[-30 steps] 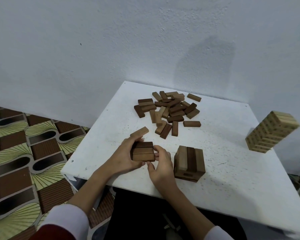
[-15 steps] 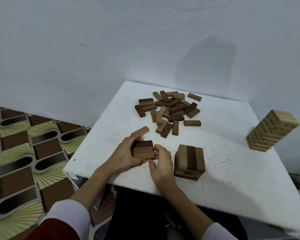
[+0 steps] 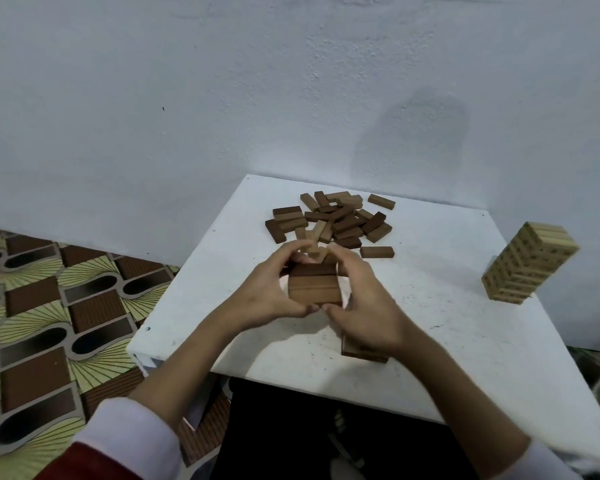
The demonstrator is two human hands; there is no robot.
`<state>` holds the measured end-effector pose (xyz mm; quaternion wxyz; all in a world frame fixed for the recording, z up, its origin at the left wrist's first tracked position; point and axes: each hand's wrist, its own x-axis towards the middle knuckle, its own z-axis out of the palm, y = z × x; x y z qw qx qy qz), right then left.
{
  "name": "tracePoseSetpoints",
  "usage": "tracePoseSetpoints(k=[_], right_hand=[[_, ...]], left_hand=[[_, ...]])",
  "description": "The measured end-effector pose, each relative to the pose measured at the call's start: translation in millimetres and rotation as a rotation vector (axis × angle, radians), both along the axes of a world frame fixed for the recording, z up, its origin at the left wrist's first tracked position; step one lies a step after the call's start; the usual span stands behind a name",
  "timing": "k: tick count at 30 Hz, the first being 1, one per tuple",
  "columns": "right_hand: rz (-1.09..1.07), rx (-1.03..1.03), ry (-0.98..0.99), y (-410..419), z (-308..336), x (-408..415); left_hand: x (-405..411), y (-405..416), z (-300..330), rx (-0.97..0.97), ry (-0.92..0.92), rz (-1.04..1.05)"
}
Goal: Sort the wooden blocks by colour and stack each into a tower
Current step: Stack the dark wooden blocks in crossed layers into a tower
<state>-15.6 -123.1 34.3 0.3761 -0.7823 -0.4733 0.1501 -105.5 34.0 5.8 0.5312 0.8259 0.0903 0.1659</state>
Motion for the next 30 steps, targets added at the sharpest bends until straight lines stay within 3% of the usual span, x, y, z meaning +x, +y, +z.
tracePoseSetpoints(k=[9, 30], right_hand=[[-0.055, -0.138, -0.007, -65.9, -9.1, 54.4], [0.015, -0.196, -0.03, -72.4, -27.1, 57.5]], left_hand=[[47.9, -55.4, -5.7, 0.105, 0.091, -0.197], [45.7, -58.8, -10.7, 0.232, 0.27, -0.199]])
